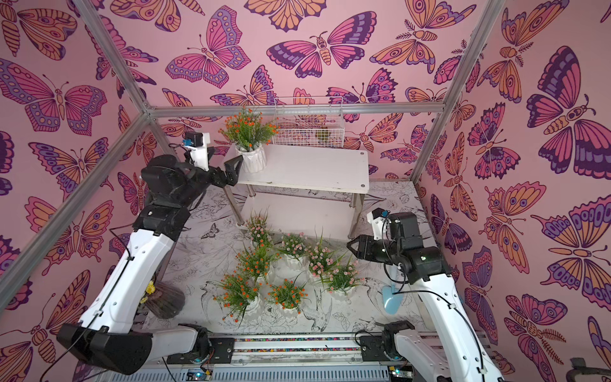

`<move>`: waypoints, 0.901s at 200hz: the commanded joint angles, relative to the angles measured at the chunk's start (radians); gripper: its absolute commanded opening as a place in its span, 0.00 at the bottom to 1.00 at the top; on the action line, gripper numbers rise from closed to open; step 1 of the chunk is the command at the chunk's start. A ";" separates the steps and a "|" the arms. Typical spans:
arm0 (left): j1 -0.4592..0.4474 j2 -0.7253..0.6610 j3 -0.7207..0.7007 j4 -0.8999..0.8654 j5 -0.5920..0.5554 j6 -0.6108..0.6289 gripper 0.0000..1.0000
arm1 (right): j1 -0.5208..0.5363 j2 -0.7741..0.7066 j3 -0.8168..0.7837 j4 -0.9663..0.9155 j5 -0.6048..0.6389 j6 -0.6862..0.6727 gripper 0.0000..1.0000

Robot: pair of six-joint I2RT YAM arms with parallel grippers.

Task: Place the baby's breath potted plants on the rack by color
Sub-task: Place the baby's breath potted plant on the rack, then pick up the baby's breath potted plant from the center of the board.

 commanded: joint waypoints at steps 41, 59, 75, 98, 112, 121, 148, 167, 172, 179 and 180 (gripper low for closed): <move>-0.040 -0.181 -0.225 -0.024 0.135 -0.094 1.00 | -0.003 -0.040 -0.008 -0.156 0.170 0.001 0.50; -0.083 -0.213 -0.277 -0.015 0.167 -0.105 1.00 | -0.002 -0.075 -0.026 -0.192 0.207 0.018 0.50; -0.131 -0.231 -0.318 -0.013 0.174 -0.107 1.00 | -0.003 -0.109 -0.037 -0.219 0.220 0.021 0.49; -0.196 -0.258 -0.383 -0.006 0.167 -0.101 1.00 | -0.001 -0.146 -0.034 -0.249 0.168 -0.004 0.47; -0.229 -0.270 -0.420 0.000 0.168 -0.103 1.00 | 0.018 -0.158 -0.030 -0.255 0.111 -0.013 0.45; -0.248 -0.279 -0.442 -0.001 0.167 -0.105 1.00 | 0.051 -0.167 -0.028 -0.257 0.105 -0.006 0.44; -0.293 -0.326 -0.509 -0.002 0.146 -0.129 1.00 | 0.242 -0.202 -0.049 -0.206 0.157 0.074 0.43; -0.317 -0.361 -0.551 -0.004 0.142 -0.154 1.00 | 0.418 -0.214 -0.081 -0.147 0.260 0.156 0.43; -0.322 -0.371 -0.563 -0.004 0.139 -0.159 1.00 | 0.467 -0.209 -0.090 -0.134 0.293 0.174 0.43; -0.330 -0.385 -0.578 -0.004 0.132 -0.168 1.00 | 0.533 -0.200 -0.107 -0.108 0.332 0.198 0.43; -0.331 -0.387 -0.580 -0.003 0.131 -0.170 1.00 | 0.545 -0.200 -0.109 -0.105 0.338 0.202 0.43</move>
